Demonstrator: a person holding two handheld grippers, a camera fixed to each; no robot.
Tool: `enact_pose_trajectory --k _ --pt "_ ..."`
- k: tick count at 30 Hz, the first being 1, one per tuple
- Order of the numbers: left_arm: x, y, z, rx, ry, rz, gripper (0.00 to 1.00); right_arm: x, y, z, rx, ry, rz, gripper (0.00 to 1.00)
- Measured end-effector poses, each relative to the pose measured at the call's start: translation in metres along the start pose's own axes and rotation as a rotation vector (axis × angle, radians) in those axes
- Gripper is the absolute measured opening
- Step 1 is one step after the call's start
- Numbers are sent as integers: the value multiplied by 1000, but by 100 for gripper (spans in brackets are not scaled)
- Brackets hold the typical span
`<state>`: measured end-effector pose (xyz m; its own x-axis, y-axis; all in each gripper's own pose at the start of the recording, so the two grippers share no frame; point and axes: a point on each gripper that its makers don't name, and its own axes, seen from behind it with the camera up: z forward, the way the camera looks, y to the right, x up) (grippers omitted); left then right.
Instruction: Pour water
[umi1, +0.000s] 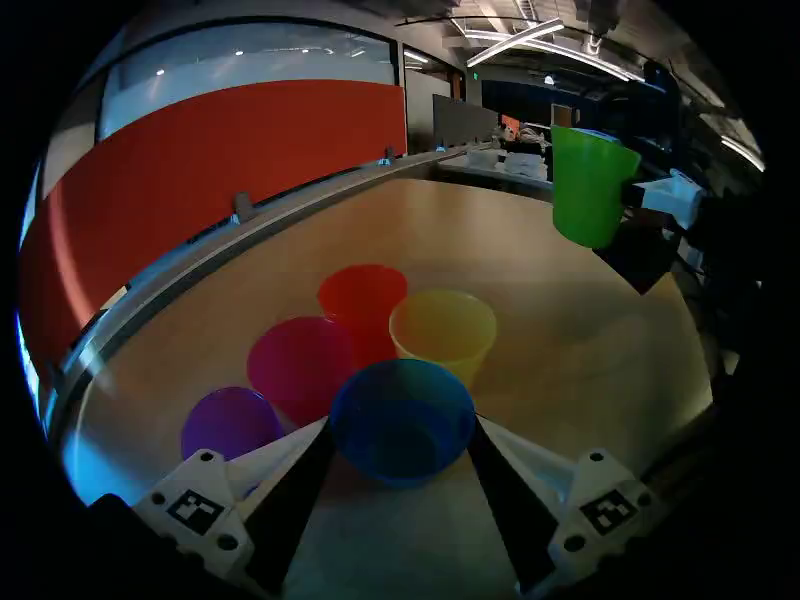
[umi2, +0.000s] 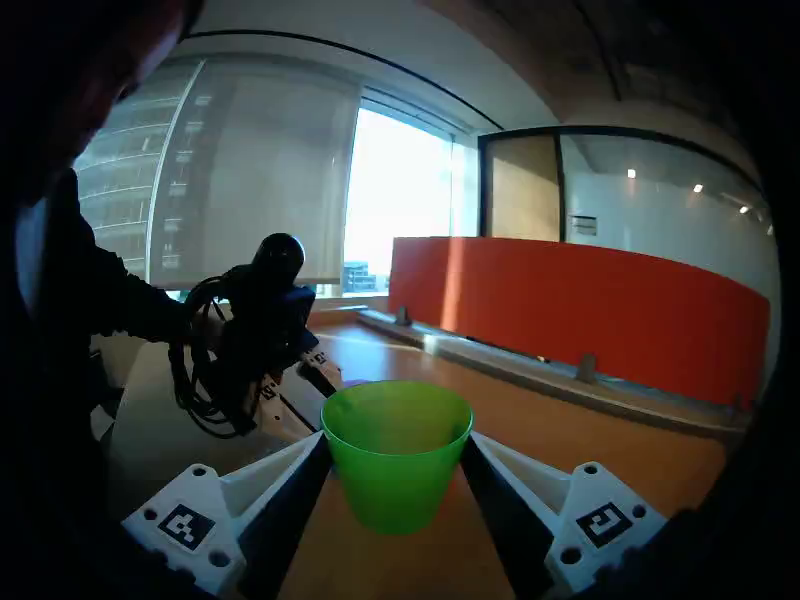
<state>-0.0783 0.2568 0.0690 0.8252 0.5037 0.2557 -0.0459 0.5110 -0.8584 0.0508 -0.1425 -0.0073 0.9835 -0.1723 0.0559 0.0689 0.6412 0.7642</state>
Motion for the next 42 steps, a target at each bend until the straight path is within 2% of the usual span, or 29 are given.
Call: enact_pose_trajectory --k 12,22,30,42 --pt "0 1 -2 4 -2 -1 87 0 -1 0 -2 1 -1 90" --pt "4 1 -11 21 16 -6 86 2 -4 2 4 2 2 90" --pt "18 2 -25 37 68 -23 86 7 -11 4 16 0 -8 90" --pt "37 -1 -54 76 151 -46 86 14 -24 9 34 2 -14 90"
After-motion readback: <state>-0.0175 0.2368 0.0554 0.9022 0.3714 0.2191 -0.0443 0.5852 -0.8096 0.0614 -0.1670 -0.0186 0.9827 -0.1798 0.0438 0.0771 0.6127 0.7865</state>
